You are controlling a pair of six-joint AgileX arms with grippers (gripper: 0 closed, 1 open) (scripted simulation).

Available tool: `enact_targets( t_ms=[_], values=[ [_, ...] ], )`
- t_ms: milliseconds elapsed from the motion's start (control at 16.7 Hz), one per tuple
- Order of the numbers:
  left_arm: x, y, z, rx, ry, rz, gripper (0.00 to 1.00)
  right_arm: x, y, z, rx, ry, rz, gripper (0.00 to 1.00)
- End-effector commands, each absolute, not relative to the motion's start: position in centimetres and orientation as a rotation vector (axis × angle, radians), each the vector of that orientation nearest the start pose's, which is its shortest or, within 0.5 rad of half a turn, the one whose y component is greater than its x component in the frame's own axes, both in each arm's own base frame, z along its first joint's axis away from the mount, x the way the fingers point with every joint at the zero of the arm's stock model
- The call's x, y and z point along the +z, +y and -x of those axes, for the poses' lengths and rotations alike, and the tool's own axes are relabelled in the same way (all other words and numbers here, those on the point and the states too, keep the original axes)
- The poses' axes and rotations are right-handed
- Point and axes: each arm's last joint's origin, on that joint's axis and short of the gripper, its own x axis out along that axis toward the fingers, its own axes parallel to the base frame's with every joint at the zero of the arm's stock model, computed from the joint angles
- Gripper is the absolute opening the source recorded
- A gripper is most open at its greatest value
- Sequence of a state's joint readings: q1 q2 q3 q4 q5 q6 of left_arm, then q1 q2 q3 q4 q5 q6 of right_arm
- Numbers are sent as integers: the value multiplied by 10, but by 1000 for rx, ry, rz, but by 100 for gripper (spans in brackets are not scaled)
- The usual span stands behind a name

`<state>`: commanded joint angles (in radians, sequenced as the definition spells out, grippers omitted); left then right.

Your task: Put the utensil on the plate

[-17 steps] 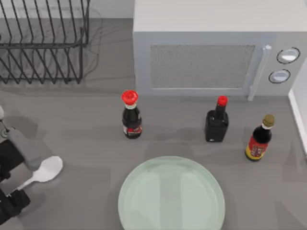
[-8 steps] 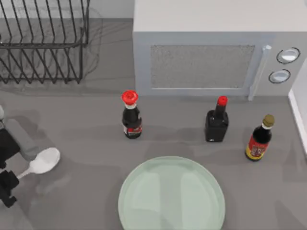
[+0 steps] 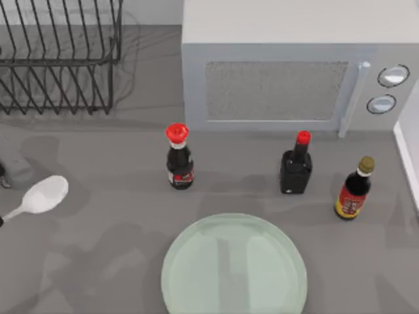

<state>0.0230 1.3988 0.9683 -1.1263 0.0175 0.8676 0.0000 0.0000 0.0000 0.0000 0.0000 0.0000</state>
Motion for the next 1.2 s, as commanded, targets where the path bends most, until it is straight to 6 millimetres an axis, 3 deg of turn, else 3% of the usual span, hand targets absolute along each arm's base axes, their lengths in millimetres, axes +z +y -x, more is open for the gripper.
enact_targets(
  t_ms=[600, 900, 1200],
  values=[
    [212, -3, -237, -600, 1489, -575, 0, 160, -1, -106, 0, 0, 0, 100],
    [210, -30, -255, -416, 1578, -387, 0, 160, -1, -106, 0, 0, 0, 100],
    [204, -73, -272, -128, 1659, -143, 0, 160, -1, -106, 0, 0, 0, 100]
  ],
)
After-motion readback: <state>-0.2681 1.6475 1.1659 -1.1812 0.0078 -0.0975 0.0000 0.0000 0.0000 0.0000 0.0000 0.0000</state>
